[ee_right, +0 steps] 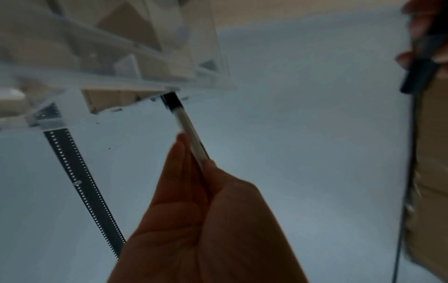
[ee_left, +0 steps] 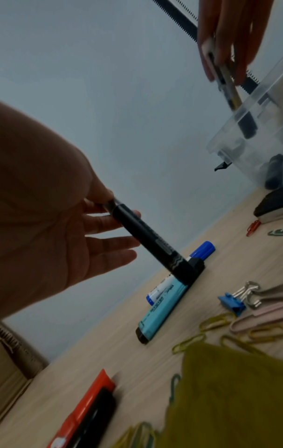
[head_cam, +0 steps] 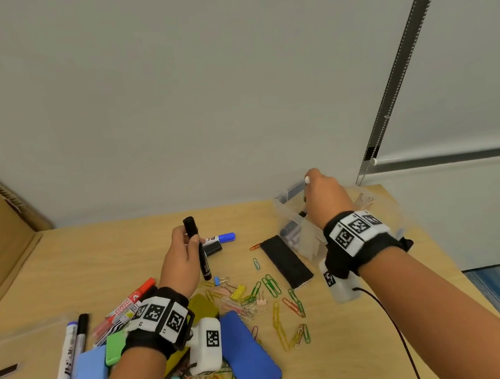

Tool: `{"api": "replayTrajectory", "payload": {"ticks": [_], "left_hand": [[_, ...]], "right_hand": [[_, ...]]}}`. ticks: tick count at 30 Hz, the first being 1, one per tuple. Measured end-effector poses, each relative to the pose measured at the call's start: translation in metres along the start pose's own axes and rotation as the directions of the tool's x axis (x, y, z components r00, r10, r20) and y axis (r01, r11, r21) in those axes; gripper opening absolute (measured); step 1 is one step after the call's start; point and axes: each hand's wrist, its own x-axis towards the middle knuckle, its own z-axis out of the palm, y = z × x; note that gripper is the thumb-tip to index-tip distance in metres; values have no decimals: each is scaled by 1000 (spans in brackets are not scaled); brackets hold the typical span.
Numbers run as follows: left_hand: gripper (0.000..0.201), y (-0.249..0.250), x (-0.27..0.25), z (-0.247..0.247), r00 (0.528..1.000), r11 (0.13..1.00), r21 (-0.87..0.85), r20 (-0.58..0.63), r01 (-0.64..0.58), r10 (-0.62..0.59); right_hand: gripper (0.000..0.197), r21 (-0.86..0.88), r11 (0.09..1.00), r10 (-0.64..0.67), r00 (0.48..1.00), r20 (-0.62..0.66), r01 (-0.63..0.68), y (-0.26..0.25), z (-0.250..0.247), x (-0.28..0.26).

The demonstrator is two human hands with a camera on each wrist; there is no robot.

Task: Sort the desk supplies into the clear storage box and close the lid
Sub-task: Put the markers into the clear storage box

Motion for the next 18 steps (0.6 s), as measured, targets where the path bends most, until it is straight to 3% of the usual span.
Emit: {"api": "replayTrajectory", "payload": {"ticks": [5,9,12,15,18], "left_hand": [[31,1,-5,0,1000,1000,-13,-2,-28,28],[36,3,-11,-1,999,1000,8,19,-26,26],[41,2,-14,-3,999,996,76,1,-42,42],[43,4,-14,0,997,992,105,42,-67,63],[51,19,-17,12,979,979,173,191,-109,75]], "right_hand": [[30,-187,982,55,983,173,-22,-6,8,18],[39,-277,960,154,894,421,-35,-10,9,20],[40,-113,990,119,935,335,-86,4,5,5],[42,91,992,82,992,95,-90,32,-2,-23],[41,-15,997,70,993,-93,-72,68,0,-41]]}}
